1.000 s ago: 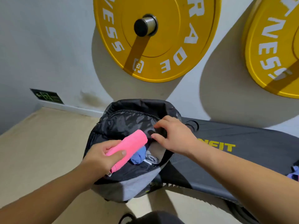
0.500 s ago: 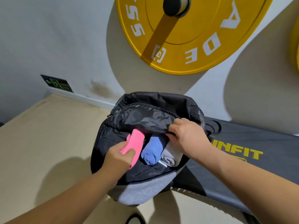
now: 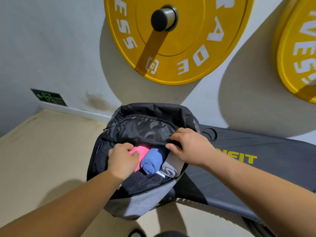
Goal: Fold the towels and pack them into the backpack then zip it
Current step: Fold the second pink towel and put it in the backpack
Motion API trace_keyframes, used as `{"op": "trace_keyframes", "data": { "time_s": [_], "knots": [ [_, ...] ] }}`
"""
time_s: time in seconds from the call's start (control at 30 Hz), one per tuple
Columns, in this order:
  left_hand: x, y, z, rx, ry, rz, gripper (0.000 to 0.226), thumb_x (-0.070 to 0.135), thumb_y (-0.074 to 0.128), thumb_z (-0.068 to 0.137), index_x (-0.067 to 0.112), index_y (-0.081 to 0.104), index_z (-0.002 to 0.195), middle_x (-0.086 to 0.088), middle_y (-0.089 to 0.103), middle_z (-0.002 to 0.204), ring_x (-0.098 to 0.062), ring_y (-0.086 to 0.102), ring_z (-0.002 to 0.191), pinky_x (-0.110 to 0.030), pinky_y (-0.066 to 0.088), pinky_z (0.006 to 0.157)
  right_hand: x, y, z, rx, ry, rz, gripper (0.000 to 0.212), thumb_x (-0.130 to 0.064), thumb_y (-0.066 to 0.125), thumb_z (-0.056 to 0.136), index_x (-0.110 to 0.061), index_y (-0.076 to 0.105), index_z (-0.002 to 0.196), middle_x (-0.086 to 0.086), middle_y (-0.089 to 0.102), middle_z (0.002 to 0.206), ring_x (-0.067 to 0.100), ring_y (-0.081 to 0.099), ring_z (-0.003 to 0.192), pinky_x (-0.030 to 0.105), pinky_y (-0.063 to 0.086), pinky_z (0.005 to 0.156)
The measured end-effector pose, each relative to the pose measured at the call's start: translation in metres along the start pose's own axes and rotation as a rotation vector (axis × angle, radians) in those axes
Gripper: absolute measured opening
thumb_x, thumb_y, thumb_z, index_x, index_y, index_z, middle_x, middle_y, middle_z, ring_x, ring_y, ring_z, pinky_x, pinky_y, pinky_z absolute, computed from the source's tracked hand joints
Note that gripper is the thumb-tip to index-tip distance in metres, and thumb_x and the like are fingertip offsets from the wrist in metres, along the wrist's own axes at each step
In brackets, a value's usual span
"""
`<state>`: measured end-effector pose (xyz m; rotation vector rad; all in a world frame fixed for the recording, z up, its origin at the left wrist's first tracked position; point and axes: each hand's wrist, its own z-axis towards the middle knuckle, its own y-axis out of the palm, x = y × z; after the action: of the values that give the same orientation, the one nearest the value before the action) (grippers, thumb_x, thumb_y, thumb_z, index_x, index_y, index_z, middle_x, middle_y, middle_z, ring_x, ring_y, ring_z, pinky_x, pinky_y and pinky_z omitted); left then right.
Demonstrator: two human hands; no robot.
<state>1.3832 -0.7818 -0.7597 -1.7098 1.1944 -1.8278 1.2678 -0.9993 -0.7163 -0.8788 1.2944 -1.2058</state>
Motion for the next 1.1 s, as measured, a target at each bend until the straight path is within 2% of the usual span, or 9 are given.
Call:
{"op": "trace_keyframes", "data": {
  "time_s": [0.07,0.17,0.3,0.4,0.67,0.8,0.9,0.97,1.1],
  "knots": [
    [0.028,-0.01,-0.009,0.039,0.077,-0.011,0.024,0.024,0.066,0.091,0.022,0.07,0.115,-0.002,0.061,0.12,-0.027,0.054,0.117,-0.032,0.044,0.096,0.009,-0.015,-0.011,0.048,0.047,0.029,0.038,-0.054,0.049,0.097,-0.026,0.069,0.112,-0.002,0.06,0.107,0.022,0.058,0.108,0.038,0.054,0.082],
    [0.088,-0.013,-0.03,-0.065,0.175,-0.13,0.009,0.017,0.067,0.091,0.025,0.072,0.094,0.004,0.07,0.094,-0.01,0.067,0.083,-0.028,0.055,0.072,0.028,-0.04,-0.035,0.063,0.172,0.05,0.032,-0.05,0.052,0.096,-0.024,0.071,0.101,0.0,0.061,0.101,0.026,0.06,0.105,0.037,0.053,0.079],
    [0.181,0.015,-0.072,-0.23,0.372,-0.167,0.014,0.011,0.068,0.087,0.018,0.078,0.08,0.01,0.069,0.065,0.009,0.057,0.052,-0.004,0.039,0.052,0.066,-0.067,-0.077,0.073,0.339,0.034,0.032,-0.047,0.053,0.095,-0.022,0.071,0.102,0.002,0.061,0.106,0.028,0.062,0.106,0.036,0.052,0.08],
    [0.244,0.051,-0.108,-0.383,0.465,-0.173,0.015,0.013,0.067,0.085,0.017,0.077,0.075,0.006,0.071,0.062,0.006,0.053,0.046,-0.011,0.042,0.05,0.105,-0.083,-0.117,0.093,0.446,0.013,0.032,-0.043,0.053,0.093,-0.02,0.072,0.104,0.005,0.062,0.106,0.029,0.061,0.107,0.035,0.051,0.078],
    [0.323,0.16,-0.19,-0.613,0.541,-0.186,0.01,0.016,0.068,0.087,0.021,0.076,0.085,0.008,0.071,0.072,-0.004,0.061,0.061,-0.017,0.047,0.056,0.22,-0.091,-0.258,0.064,0.78,-0.141,0.034,-0.038,0.053,0.094,-0.015,0.059,0.118,0.01,0.057,0.116,0.033,0.056,0.11,0.041,0.048,0.086],
    [0.311,0.194,-0.204,-0.608,0.568,-0.165,0.011,0.012,0.07,0.088,0.018,0.076,0.096,0.007,0.072,0.08,0.008,0.058,0.056,-0.003,0.043,0.057,0.274,-0.089,-0.323,0.243,1.061,-0.215,0.025,-0.027,0.055,0.092,-0.01,0.056,0.11,0.016,0.057,0.113,0.039,0.056,0.106,0.041,0.043,0.079],
    [0.308,0.202,-0.199,-0.612,0.538,-0.144,0.012,0.015,0.07,0.089,0.018,0.074,0.1,0.007,0.073,0.085,0.004,0.061,0.065,-0.005,0.043,0.06,0.302,-0.079,-0.353,0.267,1.229,0.057,0.01,-0.02,0.058,0.088,-0.015,0.053,0.08,0.01,0.059,0.082,0.038,0.063,0.086,0.037,0.047,0.07],
    [0.307,0.203,-0.196,-0.618,0.525,-0.135,0.009,0.015,0.07,0.09,0.02,0.073,0.096,0.007,0.073,0.081,0.0,0.061,0.063,-0.011,0.044,0.061,0.311,-0.071,-0.363,0.22,1.265,0.111,0.017,-0.02,0.056,0.088,-0.015,0.049,0.073,0.006,0.054,0.069,0.034,0.059,0.07,0.031,0.04,0.058],
    [0.302,0.201,-0.189,-0.601,0.535,-0.106,0.008,0.015,0.07,0.09,0.022,0.074,0.092,0.007,0.073,0.081,-0.008,0.066,0.073,-0.015,0.046,0.066,0.312,-0.075,-0.363,0.319,1.177,-0.001,0.018,-0.022,0.047,0.096,-0.017,0.052,0.08,0.009,0.061,0.082,0.032,0.054,0.069,0.033,0.04,0.06]
  ]
}}
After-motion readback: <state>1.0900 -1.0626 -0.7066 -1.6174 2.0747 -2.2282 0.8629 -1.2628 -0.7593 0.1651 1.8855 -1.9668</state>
